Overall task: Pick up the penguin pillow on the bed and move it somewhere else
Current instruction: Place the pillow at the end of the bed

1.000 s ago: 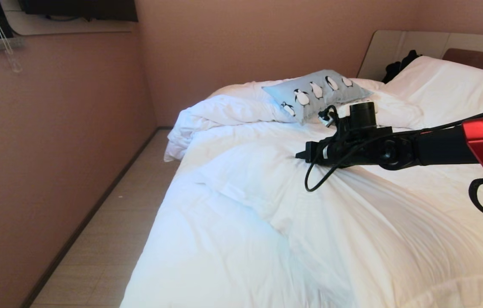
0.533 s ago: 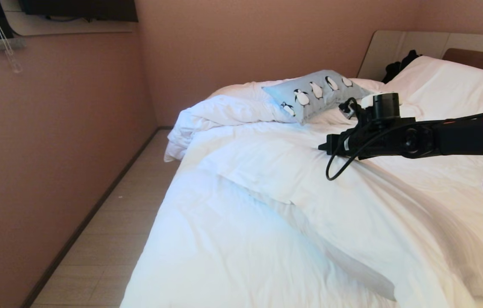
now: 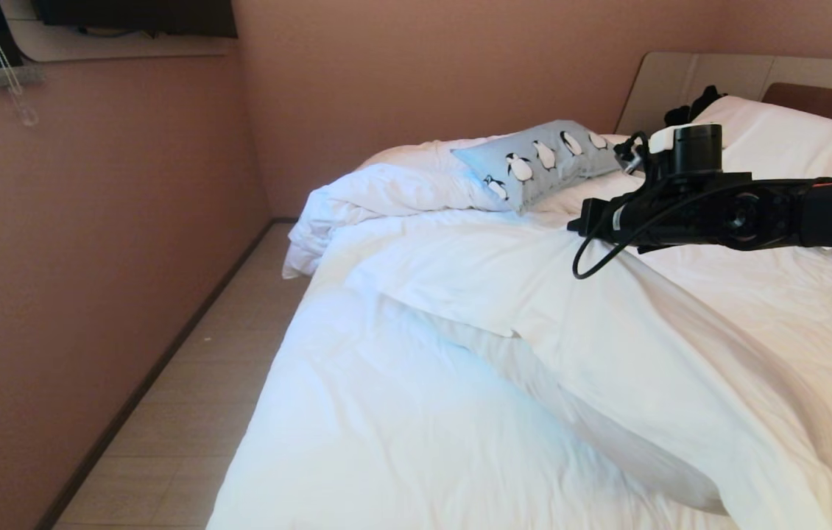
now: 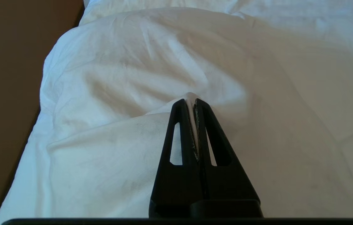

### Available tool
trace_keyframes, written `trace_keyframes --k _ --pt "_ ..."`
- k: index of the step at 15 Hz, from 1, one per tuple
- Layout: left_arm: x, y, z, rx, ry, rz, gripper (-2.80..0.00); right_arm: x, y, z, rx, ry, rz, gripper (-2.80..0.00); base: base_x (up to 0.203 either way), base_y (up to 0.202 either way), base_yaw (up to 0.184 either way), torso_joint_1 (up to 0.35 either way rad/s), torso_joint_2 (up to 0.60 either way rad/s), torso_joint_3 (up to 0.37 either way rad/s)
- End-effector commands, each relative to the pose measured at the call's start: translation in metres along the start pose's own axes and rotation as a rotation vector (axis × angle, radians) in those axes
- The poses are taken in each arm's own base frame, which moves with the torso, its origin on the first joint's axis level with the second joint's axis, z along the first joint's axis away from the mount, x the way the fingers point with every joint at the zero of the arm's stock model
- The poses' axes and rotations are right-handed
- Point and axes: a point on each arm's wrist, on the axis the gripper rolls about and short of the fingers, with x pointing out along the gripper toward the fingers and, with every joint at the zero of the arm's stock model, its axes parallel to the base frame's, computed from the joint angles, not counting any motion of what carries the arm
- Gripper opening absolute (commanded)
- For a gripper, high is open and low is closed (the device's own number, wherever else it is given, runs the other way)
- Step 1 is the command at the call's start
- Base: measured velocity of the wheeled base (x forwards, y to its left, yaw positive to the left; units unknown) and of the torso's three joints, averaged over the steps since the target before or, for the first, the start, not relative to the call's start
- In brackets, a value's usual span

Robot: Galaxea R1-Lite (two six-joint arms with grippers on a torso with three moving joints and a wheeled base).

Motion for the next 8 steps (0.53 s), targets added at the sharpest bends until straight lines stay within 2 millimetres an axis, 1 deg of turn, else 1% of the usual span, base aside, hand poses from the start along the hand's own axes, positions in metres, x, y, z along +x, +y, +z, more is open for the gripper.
trace_keyframes --k 1,3,4,6,8 --pt "0.000 0.000 0.000 -0.001 0.000 0.000 -2.80 -0.004 0.004 0.000 -0.002 0.009 0.007 -2.80 0.000 0.000 0.000 0.000 0.00 0.000" --pt "0.000 0.000 0.000 -0.001 0.000 0.000 -2.80 -0.006 0.004 0.001 -0.004 0.006 0.009 -2.80 0.000 0.000 0.000 0.000 0.00 0.000" --pt "0.000 0.000 0.000 -0.001 0.000 0.000 -2.80 -0.012 0.006 0.005 -0.009 -0.008 0.012 0.00 0.000 0.000 0.000 0.000 0.00 0.000" --pt "0.000 0.000 0.000 -0.001 0.000 0.000 -2.80 -0.028 0.011 0.014 -0.013 -0.037 0.017 0.00 0.000 0.000 0.000 0.000 0.00 0.000" --pt "0.000 0.000 0.000 -0.001 0.000 0.000 -2.80 -0.050 0.017 0.025 -0.015 -0.074 0.026 0.00 0.000 0.000 0.000 0.000 0.00 0.000"
